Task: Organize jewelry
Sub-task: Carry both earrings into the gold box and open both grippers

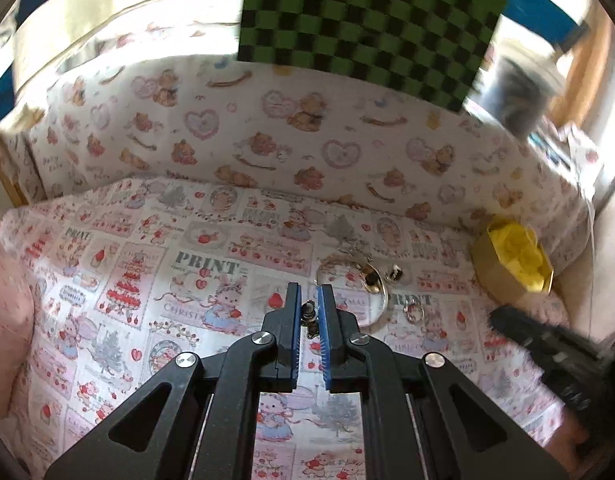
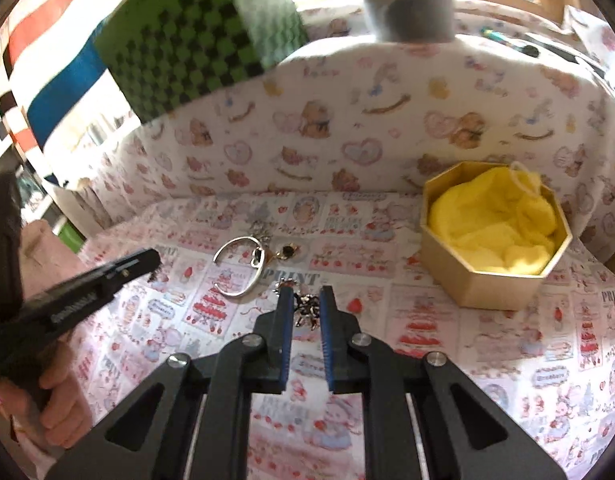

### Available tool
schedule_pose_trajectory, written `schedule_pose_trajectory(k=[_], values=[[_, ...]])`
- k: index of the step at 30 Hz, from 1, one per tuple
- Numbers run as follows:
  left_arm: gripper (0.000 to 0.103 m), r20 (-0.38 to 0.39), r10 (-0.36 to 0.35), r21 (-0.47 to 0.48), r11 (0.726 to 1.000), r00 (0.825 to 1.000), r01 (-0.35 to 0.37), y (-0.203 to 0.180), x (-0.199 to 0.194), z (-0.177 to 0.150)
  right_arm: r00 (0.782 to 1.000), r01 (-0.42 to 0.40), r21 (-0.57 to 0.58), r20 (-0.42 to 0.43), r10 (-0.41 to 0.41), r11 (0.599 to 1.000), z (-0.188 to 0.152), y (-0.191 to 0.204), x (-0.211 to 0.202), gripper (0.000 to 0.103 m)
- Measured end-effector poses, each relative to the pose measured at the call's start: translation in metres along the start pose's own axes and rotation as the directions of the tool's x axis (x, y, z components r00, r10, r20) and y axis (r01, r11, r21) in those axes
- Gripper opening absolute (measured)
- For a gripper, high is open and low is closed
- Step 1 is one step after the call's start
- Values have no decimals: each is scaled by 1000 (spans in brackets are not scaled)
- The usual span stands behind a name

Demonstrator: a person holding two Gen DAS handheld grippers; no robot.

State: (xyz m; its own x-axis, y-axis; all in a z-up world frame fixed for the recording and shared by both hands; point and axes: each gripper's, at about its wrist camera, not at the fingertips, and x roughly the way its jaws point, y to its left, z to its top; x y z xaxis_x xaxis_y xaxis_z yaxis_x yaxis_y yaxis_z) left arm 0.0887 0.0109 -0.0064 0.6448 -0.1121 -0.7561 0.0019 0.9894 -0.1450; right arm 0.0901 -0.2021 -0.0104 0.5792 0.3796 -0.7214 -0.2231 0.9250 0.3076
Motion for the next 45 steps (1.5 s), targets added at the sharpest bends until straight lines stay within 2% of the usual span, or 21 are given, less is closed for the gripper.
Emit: schedule_pose_trajectory(k=[3,5,8,11,13,17,19,21,24,27,31,32,34,35,36,38,40,43,45], values=[[7,7,-4,31,1000,1000,3,-9,-4,-3,999,-6,19,53,5,1000,3,-11,-20,12],[7,23,-18,50,999,1000,16,-14,-11,-4,996,-38,56,79,34,998,8,-23,-32,12],[7,43,-3,85,996,999,-1,-28,-22,2,990,-70,106,131,56,992,15,-42,-49,12],[7,39,-61,116,992,997,56,-47,-34,15,982,-50,127,187,26,991,21,-57,-63,12],[7,62,-95,143,986,994,85,-66,-45,26,973,-27,145,229,-7,989,25,-67,-72,12],[7,91,-184,163,972,979,167,-105,-46,48,962,25,199,261,-78,980,30,-92,-72,12],[7,56,-252,160,957,966,240,-127,-33,57,963,68,214,240,-120,974,32,-102,-64,12],[7,25,-275,158,950,961,268,-147,-16,62,967,71,239,220,-125,968,34,-116,-56,12],[7,-28,-290,166,942,957,290,-176,15,67,975,38,293,198,-99,955,34,-138,-46,12],[7,-108,-348,120,925,931,360,-189,42,66,976,2,320,204,-71,947,35,-151,-45,12],[7,-142,-341,117,926,929,358,-200,64,61,975,-11,302,215,-57,953,35,-157,-48,12],[10,-146,-347,115,924,926,364,-201,66,60,976,-21,306,215,-47,952,35,-159,-48,12],[26,-158,-375,90,916,914,391,-200,73,60,975,-31,319,218,-42,947,35,-161,-47,13],[34,-155,-387,80,912,909,402,-200,75,62,975,-35,324,218,-39,945,35,-163,-47,18],[38,-141,-385,80,914,912,398,-199,75,63,975,-36,329,219,-39,944,35,-164,-48,22],[40,-107,-342,110,929,933,353,-196,69,63,973,-36,344,228,-47,938,34,-166,-51,34],[44,-60,-301,152,940,952,307,-191,56,64,970,-34,354,238,-55,935,32,-168,-57,34],[55,15,-253,189,951,967,245,-180,31,65,963,-27,366,261,-75,930,32,-165,-66,44],[73,75,-216,210,958,974,196,-169,13,64,957,-6,358,271,-98,934,32,-159,-72,48]])
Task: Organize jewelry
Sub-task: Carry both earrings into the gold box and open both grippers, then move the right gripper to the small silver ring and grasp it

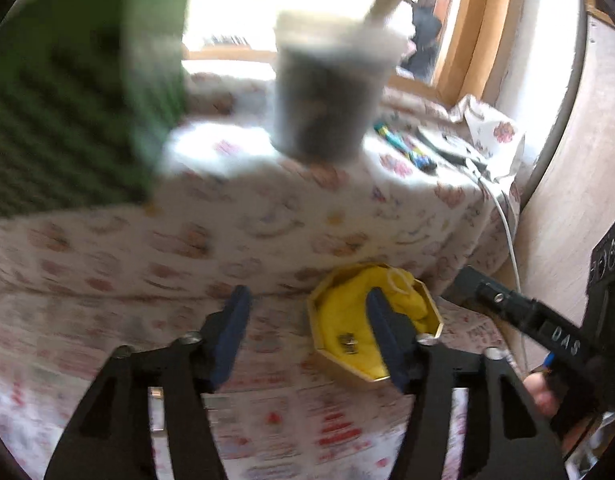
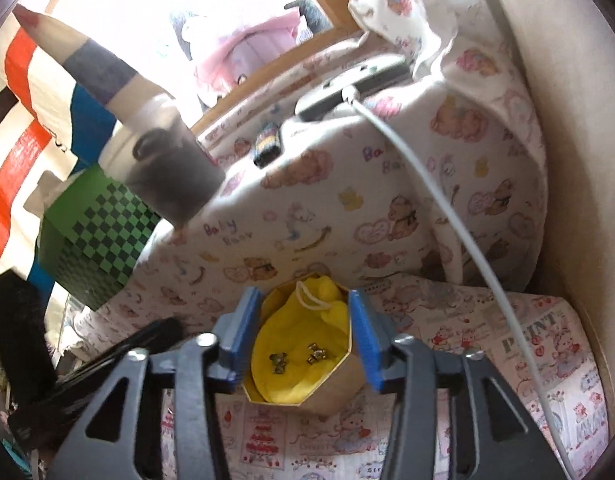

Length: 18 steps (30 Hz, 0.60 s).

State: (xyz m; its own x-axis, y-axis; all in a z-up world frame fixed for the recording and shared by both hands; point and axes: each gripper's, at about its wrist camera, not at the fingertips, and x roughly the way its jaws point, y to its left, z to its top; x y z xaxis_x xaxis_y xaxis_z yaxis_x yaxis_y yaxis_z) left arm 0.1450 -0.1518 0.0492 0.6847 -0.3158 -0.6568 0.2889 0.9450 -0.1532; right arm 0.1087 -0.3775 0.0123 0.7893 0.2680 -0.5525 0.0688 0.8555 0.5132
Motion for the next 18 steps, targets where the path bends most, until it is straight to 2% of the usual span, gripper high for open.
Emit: schedule_pose_trajectory(k=[1,2,3,5,6,8,10,15,18], values=[[79,32,29,4,1000,999,-30,6,-10,-2,1000,8,-14,7,-8,1000,0,4,-3,52],[84,69,57,0,998,996,-57,12,-20,-3,1000,19,-32,22,-19,999,0,9,-8,60],[84,96,80,-10,997,992,-79,19,-29,-4,999,25,-39,34,-24,999,-1,13,-11,63],[85,115,112,-24,994,987,-110,33,-43,-7,999,22,-54,45,-20,998,-2,22,-16,66],[88,123,128,-31,992,984,-125,39,-50,-10,999,12,-67,39,-9,998,-4,26,-18,67],[94,140,178,-43,984,974,-174,53,-68,-19,1000,1,-83,31,1,997,-7,34,-19,76],[98,160,218,-37,976,963,-215,66,-85,-32,1000,-5,-97,27,8,995,-12,42,-20,79],[102,205,277,-54,961,939,-272,92,-105,-61,1000,-5,-141,12,7,990,-27,63,-17,88],[103,207,275,-101,961,939,-259,108,-103,-69,999,25,-195,25,-20,981,-38,75,-14,93]])
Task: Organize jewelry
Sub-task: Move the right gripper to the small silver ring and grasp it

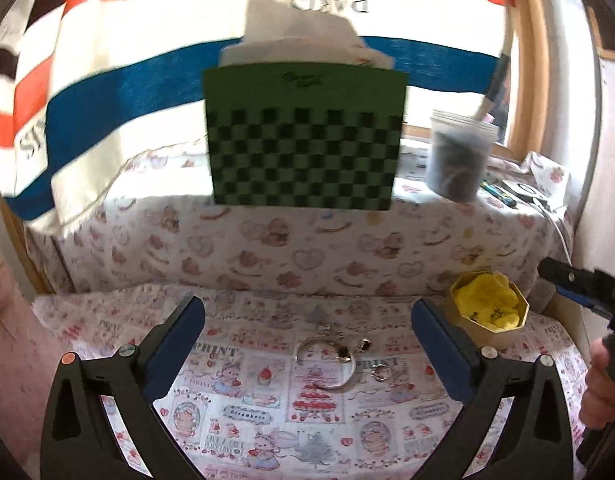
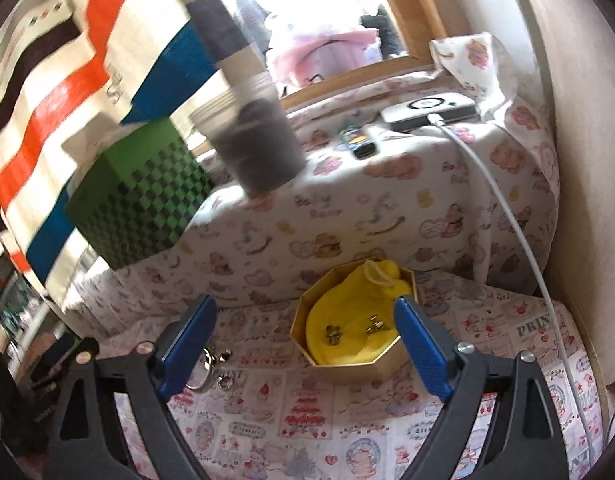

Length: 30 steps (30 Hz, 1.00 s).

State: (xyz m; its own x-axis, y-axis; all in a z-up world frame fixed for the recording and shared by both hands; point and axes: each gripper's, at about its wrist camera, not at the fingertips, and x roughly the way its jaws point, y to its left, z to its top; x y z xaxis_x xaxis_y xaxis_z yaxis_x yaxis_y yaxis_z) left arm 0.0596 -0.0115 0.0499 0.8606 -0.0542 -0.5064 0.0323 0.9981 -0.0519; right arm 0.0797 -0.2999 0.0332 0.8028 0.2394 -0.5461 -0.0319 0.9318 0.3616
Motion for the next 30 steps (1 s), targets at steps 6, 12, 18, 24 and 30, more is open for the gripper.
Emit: schedule_pose_trajectory(k=[6,12,18,24,30], values=[[102,-35,-17,-63,998,999,15,21,24,-15,999,42,-69,-2,-42,997,-13,16,8,93],[103,-89,70,-48,996,994,-75,30,45,-26,999,50,-62,-15,-50,997,-18,17,15,94],[103,-128,91,-81,991,988,-102,42,58,-34,997,50,-91,-48,-54,995,-27,24,26,94],[103,-138,85,-129,986,987,-103,54,58,-33,997,8,-131,-81,-19,991,-36,37,30,94],[103,-125,118,-198,970,985,-141,70,52,-29,981,-39,-230,-193,-6,972,-54,69,55,94]])
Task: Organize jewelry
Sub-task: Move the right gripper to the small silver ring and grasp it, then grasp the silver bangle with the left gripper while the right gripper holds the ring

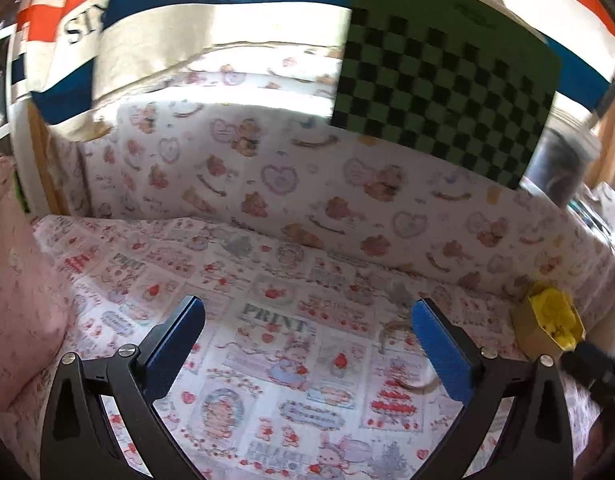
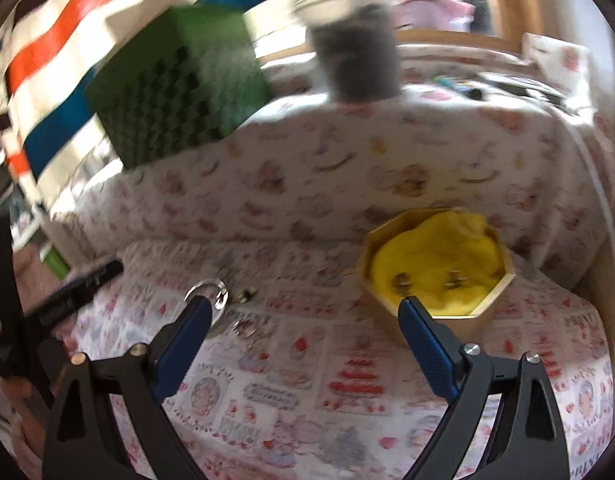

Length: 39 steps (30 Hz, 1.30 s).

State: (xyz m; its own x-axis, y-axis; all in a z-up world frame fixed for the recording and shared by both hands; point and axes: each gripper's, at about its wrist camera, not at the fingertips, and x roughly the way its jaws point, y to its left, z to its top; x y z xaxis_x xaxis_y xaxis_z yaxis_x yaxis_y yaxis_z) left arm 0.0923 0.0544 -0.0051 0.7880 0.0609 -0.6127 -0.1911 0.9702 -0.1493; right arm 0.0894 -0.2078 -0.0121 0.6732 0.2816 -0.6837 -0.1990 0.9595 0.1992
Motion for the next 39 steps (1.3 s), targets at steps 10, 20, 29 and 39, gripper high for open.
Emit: schedule_pose_trajectory(k=[10,20,29,39], values=[[103,-61,39,-89,995,997,-45,21,9,5,948,21,-153,-310,-68,988,5,57,66,63],[103,-146,26,-180,982,989,-52,41,21,6,924,50,-134,-369,-96,990,20,64,96,23],[102,-136,12,-86,996,991,-24,20,19,3,944,82,-170,-303,-131,982,3,64,78,20],[103,-139,-31,-5,1000,990,30,0,19,-2,974,16,-41,-223,-24,999,-7,12,21,20]])
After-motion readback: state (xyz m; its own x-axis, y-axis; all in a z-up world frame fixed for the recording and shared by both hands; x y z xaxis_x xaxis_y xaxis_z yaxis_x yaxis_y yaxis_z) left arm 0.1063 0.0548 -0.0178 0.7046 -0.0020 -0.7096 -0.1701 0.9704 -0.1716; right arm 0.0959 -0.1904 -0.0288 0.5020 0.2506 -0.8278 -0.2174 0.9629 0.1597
